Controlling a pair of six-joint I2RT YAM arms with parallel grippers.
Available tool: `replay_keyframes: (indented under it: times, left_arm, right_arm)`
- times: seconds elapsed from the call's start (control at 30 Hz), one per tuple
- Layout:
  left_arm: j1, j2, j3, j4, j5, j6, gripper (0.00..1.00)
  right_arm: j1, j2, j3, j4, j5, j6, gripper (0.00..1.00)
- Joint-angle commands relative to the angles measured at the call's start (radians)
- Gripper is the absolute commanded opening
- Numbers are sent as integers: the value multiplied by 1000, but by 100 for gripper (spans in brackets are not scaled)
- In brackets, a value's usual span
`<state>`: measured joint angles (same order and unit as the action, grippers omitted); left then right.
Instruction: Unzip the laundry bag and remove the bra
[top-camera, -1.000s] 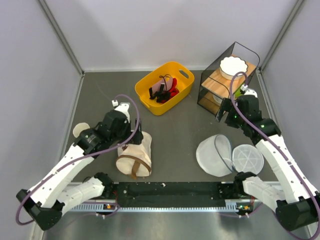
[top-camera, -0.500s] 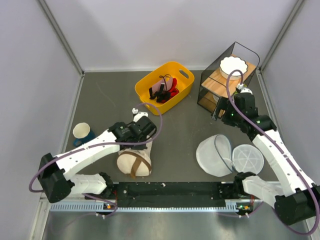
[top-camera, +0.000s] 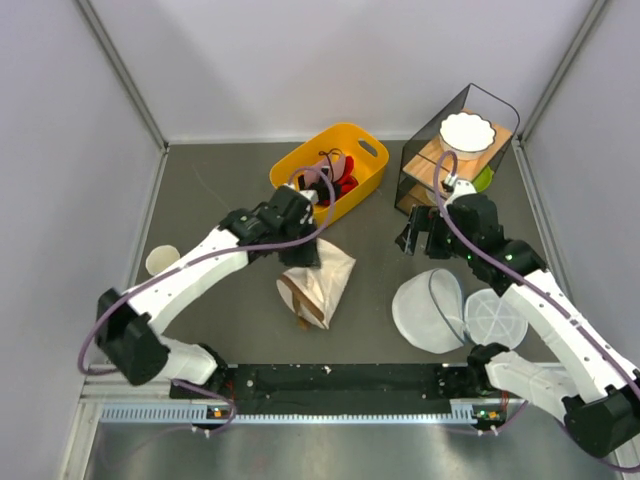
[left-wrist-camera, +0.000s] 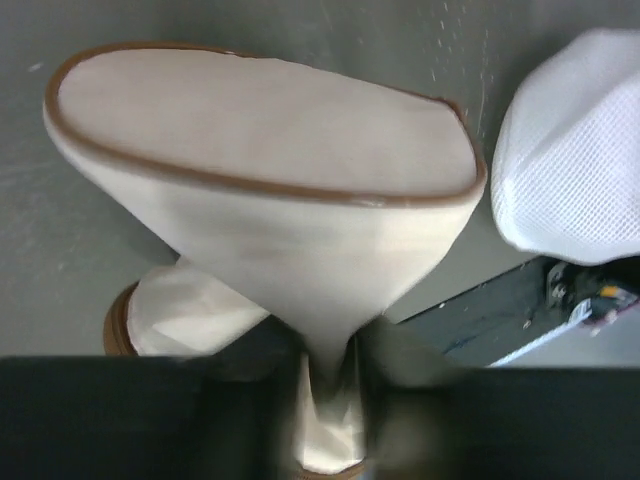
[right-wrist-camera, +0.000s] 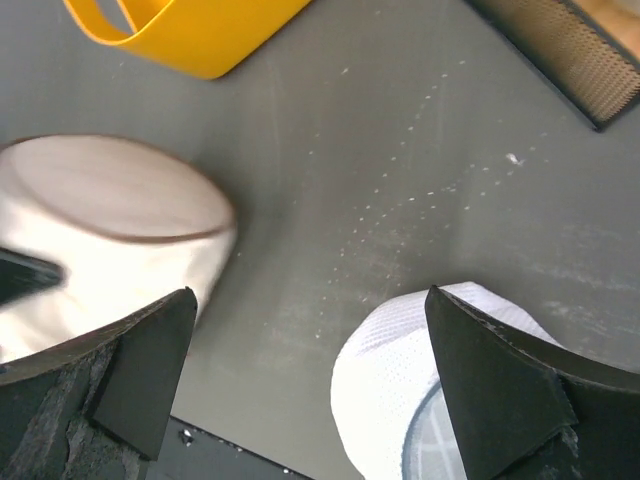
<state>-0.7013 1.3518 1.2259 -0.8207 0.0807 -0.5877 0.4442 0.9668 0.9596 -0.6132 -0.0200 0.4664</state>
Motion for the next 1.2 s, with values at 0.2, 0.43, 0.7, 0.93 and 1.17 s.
replay_keyframes:
  times: [0.2,0.43,0.7,0.93,1.17]
  left_arm:
    - [52,-80,83,10,99,98,99]
    - [373,-285,-23,-49,74,156,99]
    - [451,-335,-75,-61,68,184,99]
    - [456,-367,-127,-49,80,223,99]
    - [456,-402,-166,-3,149,307,99]
  right_arm:
    - [416,-50,-91,95,242,8,99]
    - [763,110,-19,179,466,-52,99]
    - [855,464,148,197,516,-84,82]
    - [828,446,175,201,467,-67,0]
    - [506,242,191,245,-88,43,0]
